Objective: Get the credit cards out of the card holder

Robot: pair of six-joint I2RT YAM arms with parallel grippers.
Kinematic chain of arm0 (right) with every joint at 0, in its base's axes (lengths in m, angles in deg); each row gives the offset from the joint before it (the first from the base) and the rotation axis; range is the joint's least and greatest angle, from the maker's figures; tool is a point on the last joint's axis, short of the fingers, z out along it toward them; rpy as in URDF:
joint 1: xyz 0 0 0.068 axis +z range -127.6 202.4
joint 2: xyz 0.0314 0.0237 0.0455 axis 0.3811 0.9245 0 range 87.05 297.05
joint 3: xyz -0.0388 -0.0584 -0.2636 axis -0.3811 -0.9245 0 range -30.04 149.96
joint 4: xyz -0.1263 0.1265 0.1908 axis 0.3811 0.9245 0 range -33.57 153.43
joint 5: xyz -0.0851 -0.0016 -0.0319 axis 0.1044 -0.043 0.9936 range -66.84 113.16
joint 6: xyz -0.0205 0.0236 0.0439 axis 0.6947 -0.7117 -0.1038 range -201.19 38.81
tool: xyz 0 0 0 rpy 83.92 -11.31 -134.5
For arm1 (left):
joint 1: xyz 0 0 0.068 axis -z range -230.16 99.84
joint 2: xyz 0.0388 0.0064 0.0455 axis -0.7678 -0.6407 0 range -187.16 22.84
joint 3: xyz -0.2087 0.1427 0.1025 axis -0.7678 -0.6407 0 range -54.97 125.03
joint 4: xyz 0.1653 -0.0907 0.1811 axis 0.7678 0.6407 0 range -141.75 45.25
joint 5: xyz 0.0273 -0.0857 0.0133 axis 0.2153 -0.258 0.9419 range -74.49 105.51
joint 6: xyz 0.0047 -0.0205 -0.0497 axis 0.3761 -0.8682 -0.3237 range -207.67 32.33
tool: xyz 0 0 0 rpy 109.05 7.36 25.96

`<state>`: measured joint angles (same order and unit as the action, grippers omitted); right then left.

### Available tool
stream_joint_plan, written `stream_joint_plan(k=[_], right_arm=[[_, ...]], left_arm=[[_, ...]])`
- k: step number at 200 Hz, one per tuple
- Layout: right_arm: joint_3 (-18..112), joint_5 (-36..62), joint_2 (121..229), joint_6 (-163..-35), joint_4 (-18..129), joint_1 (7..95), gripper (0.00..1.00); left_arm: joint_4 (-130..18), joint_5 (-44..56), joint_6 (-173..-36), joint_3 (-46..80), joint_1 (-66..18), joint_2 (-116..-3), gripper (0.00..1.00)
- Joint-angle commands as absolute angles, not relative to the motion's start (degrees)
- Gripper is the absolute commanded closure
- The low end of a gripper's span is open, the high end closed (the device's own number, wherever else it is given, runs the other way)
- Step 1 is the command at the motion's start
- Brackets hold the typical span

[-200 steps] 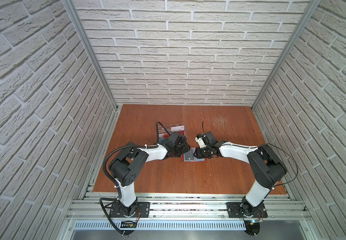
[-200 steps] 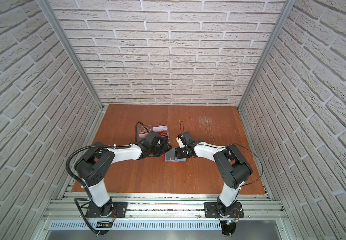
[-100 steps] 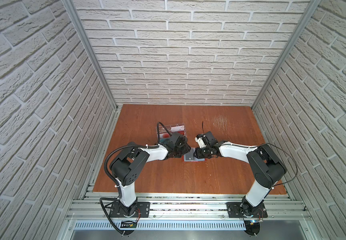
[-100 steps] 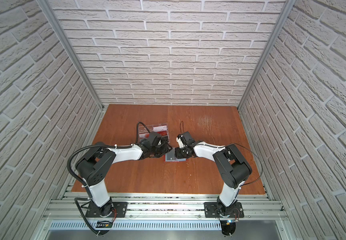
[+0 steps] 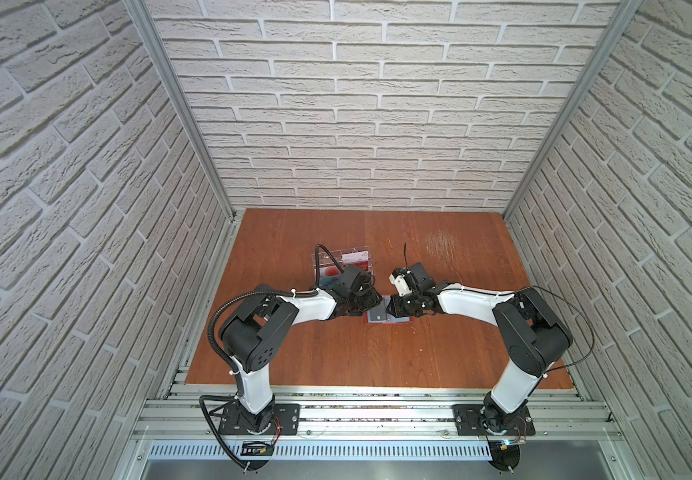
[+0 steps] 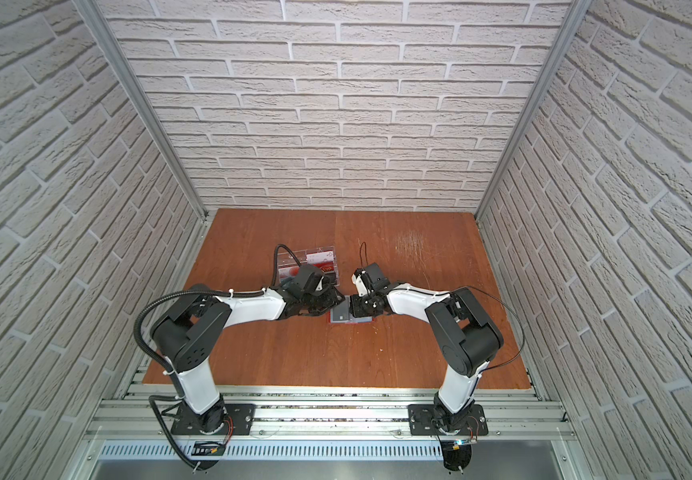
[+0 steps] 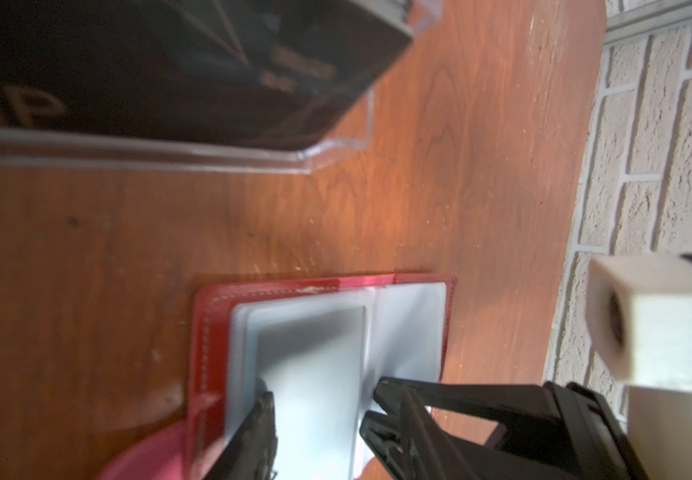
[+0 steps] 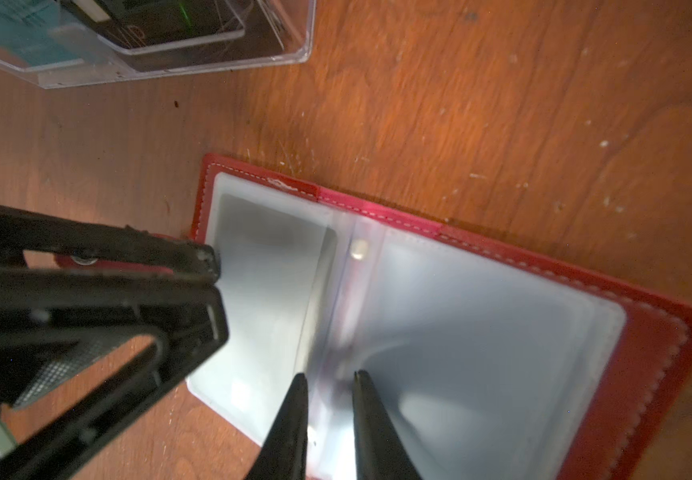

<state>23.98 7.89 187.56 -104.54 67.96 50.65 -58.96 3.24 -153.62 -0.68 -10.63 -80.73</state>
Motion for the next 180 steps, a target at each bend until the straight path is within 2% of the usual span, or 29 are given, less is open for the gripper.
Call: stream_joint_plan(k=[1,57,180], right_arm=[[24.5,7.3,187.4,-104.5,67.6,50.8,0.78],[24.6,7.3,187.5,-104.6,67.7,50.9,0.79],[24.9,7.0,188.1,-104.6,67.8,50.9,0.82]], left_arm=[[-55.4,6.1,-152.3,0.0,-11.7,-78.9,0.51],[-55.8,4.0,-152.5,0.8,-10.7,-81.3,0.50],[-59.9,2.4,-151.4,0.6,-10.1,-78.9,0.53]])
